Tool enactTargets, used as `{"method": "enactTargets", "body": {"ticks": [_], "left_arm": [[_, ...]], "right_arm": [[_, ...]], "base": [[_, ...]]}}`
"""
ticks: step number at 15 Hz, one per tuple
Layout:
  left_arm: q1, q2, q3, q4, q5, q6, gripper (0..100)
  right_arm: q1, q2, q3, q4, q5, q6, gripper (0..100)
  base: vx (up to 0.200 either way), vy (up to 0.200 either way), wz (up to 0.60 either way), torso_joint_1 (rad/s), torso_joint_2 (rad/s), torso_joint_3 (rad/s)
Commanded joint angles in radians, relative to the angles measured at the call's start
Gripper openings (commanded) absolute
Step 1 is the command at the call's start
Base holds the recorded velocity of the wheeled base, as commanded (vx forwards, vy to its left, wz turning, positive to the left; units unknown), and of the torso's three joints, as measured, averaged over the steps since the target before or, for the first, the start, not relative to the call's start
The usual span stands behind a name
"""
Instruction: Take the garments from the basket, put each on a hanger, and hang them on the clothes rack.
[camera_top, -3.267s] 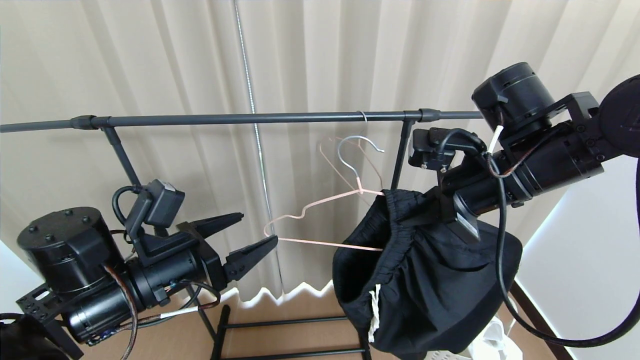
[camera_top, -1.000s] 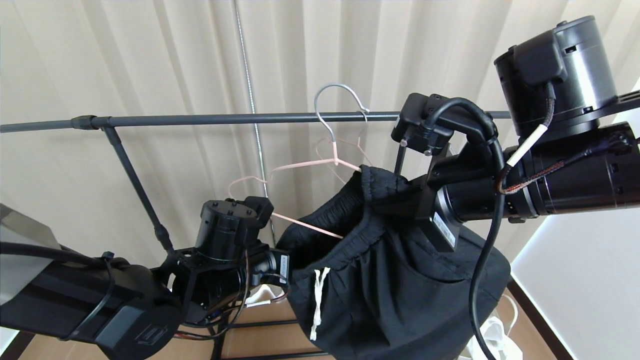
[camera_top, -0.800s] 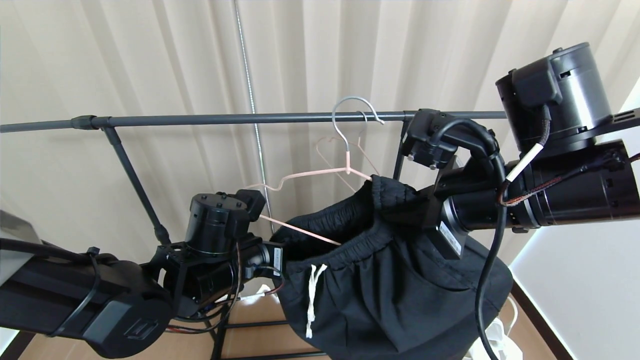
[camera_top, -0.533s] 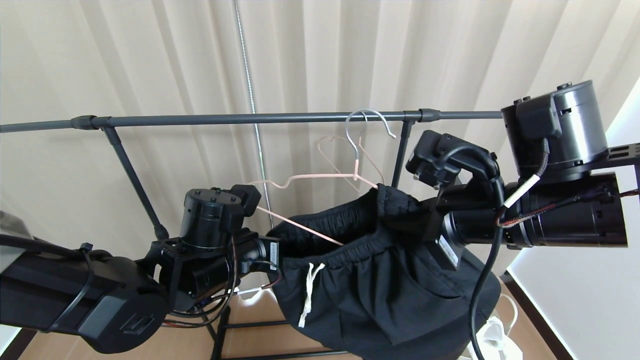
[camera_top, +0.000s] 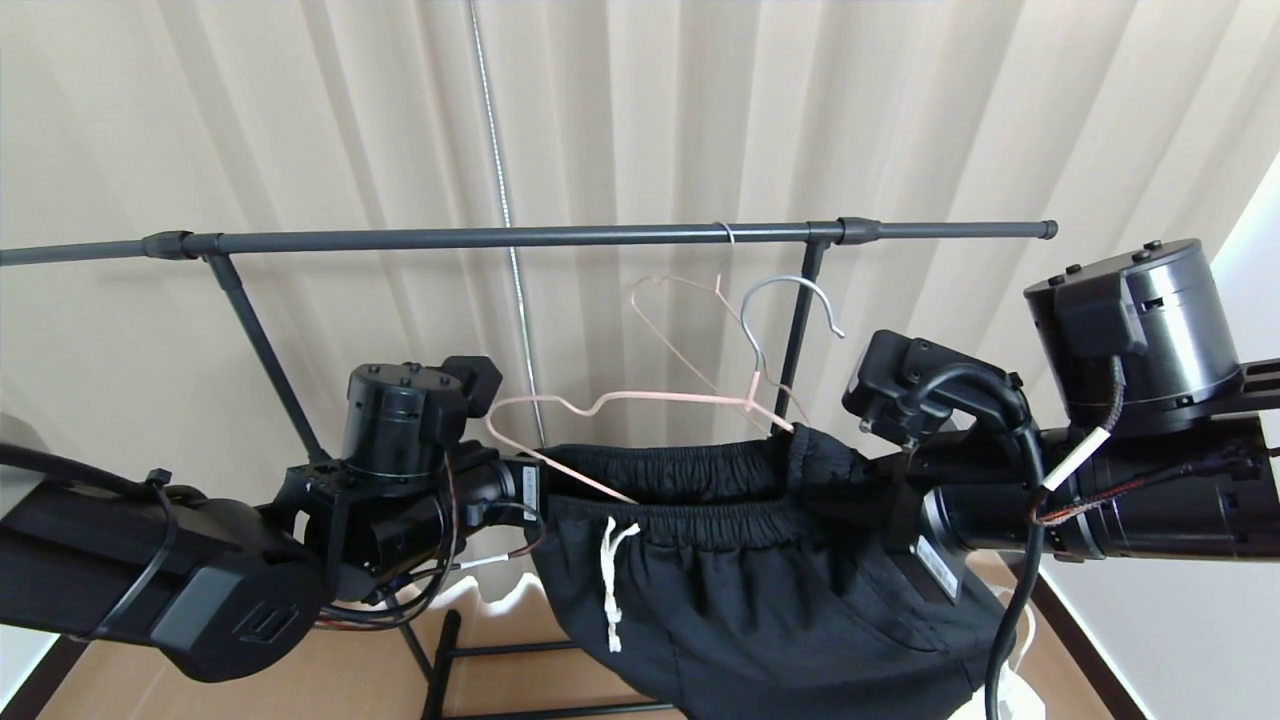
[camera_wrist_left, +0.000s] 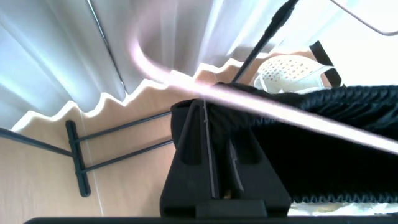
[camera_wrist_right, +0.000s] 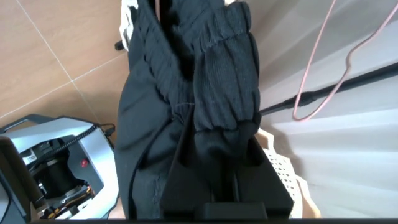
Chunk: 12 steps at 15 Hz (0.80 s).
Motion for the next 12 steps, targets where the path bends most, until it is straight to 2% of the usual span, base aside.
{"method": "enactTargets", "body": {"ticks": [1,12], "left_arm": [[0.018,0.007,-0.005,0.000,0.002,0.005,0],[0.085,0.019,-0.031,-0.001,0.002,0.024,0]], "right_arm": [[0.000,-0.013,0.015,0.001,0.000,-0.001,0],[-0.023,-0.030,0.081,0.010,-0.011,-0.013,0]], "base": [[0.000,0.000,0.00,0.000,0.00,0.000],[0.000,0.000,0.00,0.000,0.00,0.000]]}}
